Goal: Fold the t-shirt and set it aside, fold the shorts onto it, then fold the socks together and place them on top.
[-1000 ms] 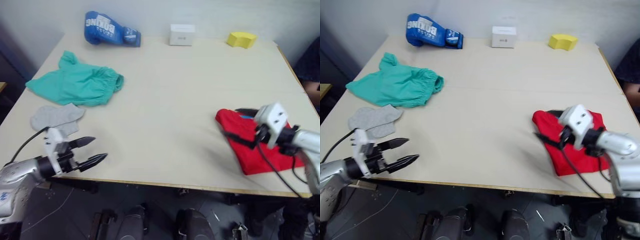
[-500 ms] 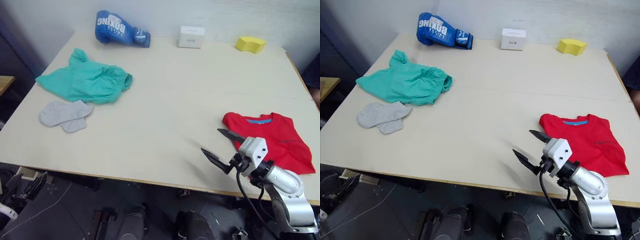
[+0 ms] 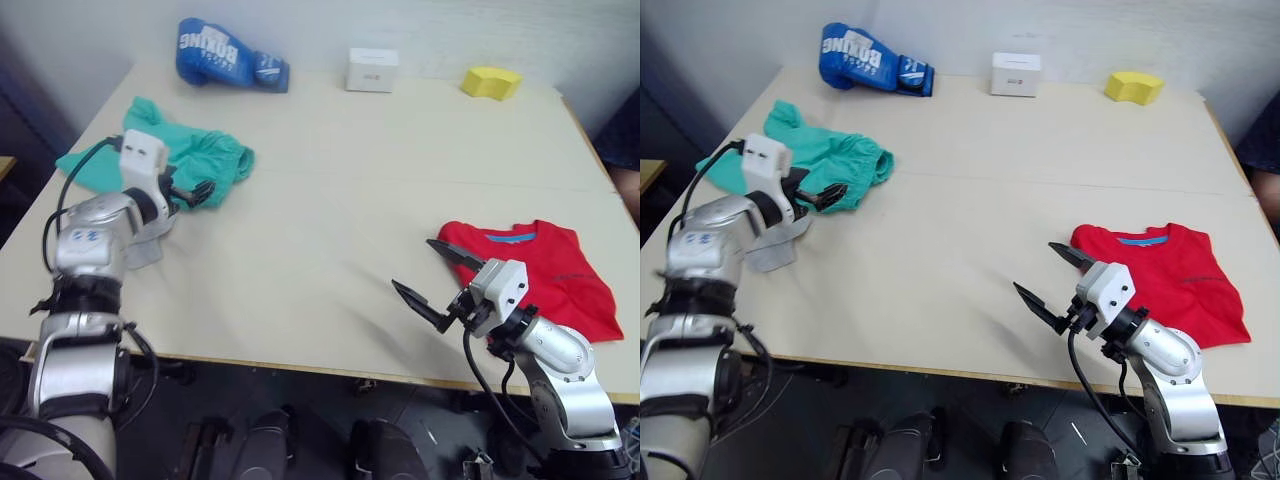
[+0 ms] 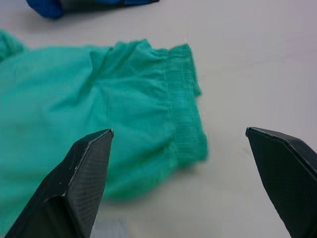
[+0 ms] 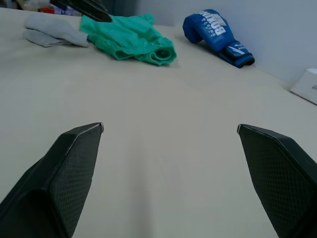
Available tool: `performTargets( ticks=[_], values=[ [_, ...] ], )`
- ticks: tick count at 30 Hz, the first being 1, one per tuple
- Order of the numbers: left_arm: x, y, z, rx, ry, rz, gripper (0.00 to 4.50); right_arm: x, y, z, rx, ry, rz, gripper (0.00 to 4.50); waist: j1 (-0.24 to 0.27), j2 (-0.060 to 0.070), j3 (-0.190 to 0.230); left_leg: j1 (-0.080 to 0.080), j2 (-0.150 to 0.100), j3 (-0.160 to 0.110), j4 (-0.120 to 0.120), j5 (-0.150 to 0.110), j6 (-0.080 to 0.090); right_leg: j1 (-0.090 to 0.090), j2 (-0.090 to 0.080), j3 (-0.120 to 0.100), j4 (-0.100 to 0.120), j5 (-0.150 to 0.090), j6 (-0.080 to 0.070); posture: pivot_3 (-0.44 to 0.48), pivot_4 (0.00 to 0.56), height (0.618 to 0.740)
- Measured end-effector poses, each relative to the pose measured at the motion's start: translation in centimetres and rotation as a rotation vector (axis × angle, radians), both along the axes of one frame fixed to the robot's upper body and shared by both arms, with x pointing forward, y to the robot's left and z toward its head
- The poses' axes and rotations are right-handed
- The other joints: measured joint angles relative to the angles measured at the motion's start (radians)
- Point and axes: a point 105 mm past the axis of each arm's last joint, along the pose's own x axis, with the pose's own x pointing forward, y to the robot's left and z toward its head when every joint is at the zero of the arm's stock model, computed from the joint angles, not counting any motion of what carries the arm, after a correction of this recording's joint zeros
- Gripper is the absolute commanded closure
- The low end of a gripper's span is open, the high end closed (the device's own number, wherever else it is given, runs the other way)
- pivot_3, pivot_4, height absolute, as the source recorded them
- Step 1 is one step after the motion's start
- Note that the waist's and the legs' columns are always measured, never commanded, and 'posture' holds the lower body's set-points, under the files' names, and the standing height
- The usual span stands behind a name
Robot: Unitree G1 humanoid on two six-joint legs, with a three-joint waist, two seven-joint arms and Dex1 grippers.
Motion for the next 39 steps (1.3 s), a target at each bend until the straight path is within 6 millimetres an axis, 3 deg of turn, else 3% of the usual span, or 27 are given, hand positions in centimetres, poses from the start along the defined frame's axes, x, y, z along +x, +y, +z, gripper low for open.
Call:
performTargets(
  ticks=[5,8,14,20,23,27,29,32,36,39],
  values=[
    [1.4,-0.2,-4.1,0.130,0.119,0.058,0.00,-0.5,-0.5,0.1,0.002,-0.015,-0.065,0.07,-0.027,-0.002,0.001,0.000,0.002,0.003,0.000,-0.001,0.002,-0.002,-0.001,0.003,0.000,0.000,0.001,0.000,0.150,0.740],
    [1.6,0.1,-4.6,0.129,0.137,0.109,0.57,-1.0,-0.9,0.3,0.014,-0.025,-0.110,0.00,-0.028,-0.004,0.002,0.000,0.002,0.002,0.003,-0.001,0.002,-0.002,-0.001,0.004,-0.001,0.000,0.001,0.000,0.150,0.740],
    [1.5,0.7,-5.3,0.108,0.163,0.150,2.45,-1.8,-1.2,-0.3,0.011,-0.012,-0.154,0.00,-0.032,-0.005,0.002,0.001,0.003,0.003,0.006,-0.003,0.004,-0.003,-0.002,0.007,0.003,0.002,0.002,0.000,0.150,0.740],
    [1.5,0.7,-4.8,0.001,0.131,0.144,4.34,-1.9,-1.4,-0.5,0.011,-0.010,-0.181,0.00,-0.030,-0.005,0.002,0.000,0.002,0.005,0.006,-0.003,0.004,-0.007,-0.002,0.010,0.008,0.002,0.002,0.000,0.150,0.740],
    [1.8,0.3,-3.2,-0.091,0.068,0.133,4.48,-2.0,-1.4,-0.8,0.005,-0.001,-0.186,0.00,-0.030,-0.008,0.003,-0.001,0.002,0.005,0.008,-0.003,0.004,-0.008,-0.002,0.010,0.010,0.002,0.002,0.000,0.150,0.740],
    [2.9,-4.3,3.8,-0.149,-0.116,-0.074,4.48,-2.1,-1.3,-0.8,-0.004,0.001,-0.171,0.00,-0.012,-0.014,0.006,-0.006,0.003,0.006,0.018,-0.005,0.007,-0.010,-0.002,0.011,0.013,0.002,0.002,0.000,0.150,0.740],
    [2.7,-7.6,7.4,-0.163,-0.191,-0.239,4.48,-2.0,-1.4,-1.1,-0.018,0.014,-0.161,0.00,-0.006,-0.014,0.006,-0.006,0.002,0.008,0.020,-0.008,0.009,-0.010,-0.003,0.013,0.012,0.002,0.002,0.000,0.150,0.740],
    [1.6,-12.0,10.5,-0.135,-0.264,-0.462,4.48,-1.9,-1.4,-1.3,-0.022,0.021,-0.154,0.00,-0.006,-0.014,0.006,-0.006,0.001,0.012,0.021,-0.009,0.011,-0.010,-0.003,0.016,0.012,0.002,0.002,0.000,0.150,0.740],
    [-0.4,-17.8,10.3,-0.060,-0.265,-0.739,4.48,-1.8,-1.5,-1.4,-0.033,0.028,-0.144,0.00,-0.008,-0.014,0.006,-0.006,0.002,0.016,0.021,-0.009,0.011,-0.013,-0.002,0.021,0.014,0.002,0.002,0.000,0.150,0.740],
    [-2.6,-21.6,7.6,0.008,-0.224,-0.936,4.48,-1.4,-1.8,-1.3,-0.052,0.025,-0.139,0.00,-0.017,-0.013,0.006,-0.004,0.003,0.019,0.021,-0.009,0.010,-0.014,-0.002,0.025,0.016,0.002,0.002,0.000,0.150,0.740]
  ],
)
